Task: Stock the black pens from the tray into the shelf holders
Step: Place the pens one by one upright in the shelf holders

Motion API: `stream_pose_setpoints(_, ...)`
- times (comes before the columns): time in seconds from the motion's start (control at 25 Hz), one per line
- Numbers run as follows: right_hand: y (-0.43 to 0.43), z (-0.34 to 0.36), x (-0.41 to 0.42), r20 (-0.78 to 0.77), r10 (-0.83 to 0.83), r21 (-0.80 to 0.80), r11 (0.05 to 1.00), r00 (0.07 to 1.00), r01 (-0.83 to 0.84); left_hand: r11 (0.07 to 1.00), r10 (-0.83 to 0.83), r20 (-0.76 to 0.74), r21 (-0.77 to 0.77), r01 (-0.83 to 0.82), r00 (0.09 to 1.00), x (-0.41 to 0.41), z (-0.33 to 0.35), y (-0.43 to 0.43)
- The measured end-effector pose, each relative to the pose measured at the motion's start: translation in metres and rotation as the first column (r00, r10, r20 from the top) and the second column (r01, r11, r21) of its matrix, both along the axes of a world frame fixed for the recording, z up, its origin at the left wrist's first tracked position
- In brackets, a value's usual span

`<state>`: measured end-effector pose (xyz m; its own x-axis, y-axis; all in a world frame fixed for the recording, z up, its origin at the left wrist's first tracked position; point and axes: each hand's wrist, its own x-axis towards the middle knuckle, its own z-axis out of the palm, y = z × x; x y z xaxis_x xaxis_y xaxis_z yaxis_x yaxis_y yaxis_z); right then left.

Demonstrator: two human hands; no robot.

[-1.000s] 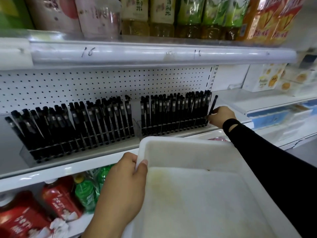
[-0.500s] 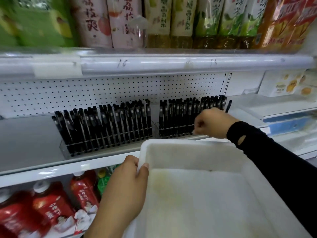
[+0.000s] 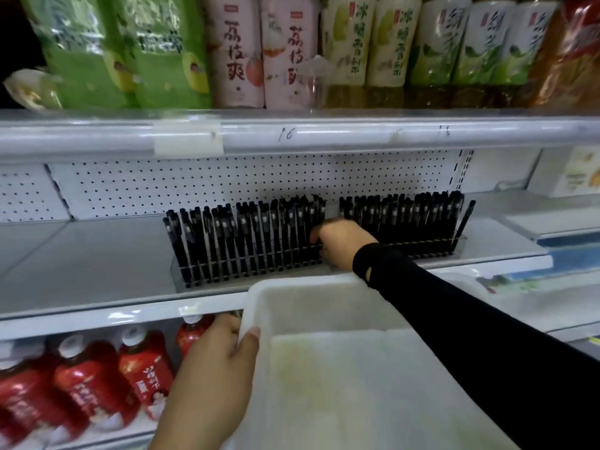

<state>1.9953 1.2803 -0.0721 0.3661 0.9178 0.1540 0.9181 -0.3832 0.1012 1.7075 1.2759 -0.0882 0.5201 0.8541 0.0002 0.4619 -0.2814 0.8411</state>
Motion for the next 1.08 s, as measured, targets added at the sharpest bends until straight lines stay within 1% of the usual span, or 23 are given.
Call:
stream_pose_setpoints(0.12,0.006,-0.004,0.005,0.021,-0.041,0.044,0.998,0.999,0.040,1.000,0.017,0.002,-0.009,-0.017,1.000,-0.006,0.000,0.000)
stream_pose_setpoints(0.32,0.010,-0.004,0.005,0.001,-0.103,0.031,0.994,0.995,0.103,0.997,0.040,0.038,-0.073,-0.037,0.999,-0.010,-0.001,0.001)
stream_pose_setpoints(0.68,0.002,-0.006,0.000,0.071,-0.122,0.016,0.992,0.990,0.121,0.999,0.028,0.024,-0.038,-0.027,0.999,-0.012,0.001,-0.006)
stream_pose_setpoints(0.76,-0.002,-0.009,0.001,0.066,-0.123,-0.001,0.992,0.990,0.123,1.000,0.021,0.025,-0.016,-0.020,0.999,-0.012,0.002,-0.007)
stream_pose_setpoints(0.92,-0.005,-0.011,0.005,0.041,-0.136,0.028,0.990,0.990,0.135,1.000,0.002,0.001,0.009,-0.002,1.000,-0.008,0.005,-0.007)
stream_pose_setpoints(1.08,0.000,-0.014,0.007,-0.003,-0.121,-0.024,0.992,0.993,0.121,1.000,-0.002,-0.001,-0.007,0.002,1.000,-0.007,0.004,-0.006)
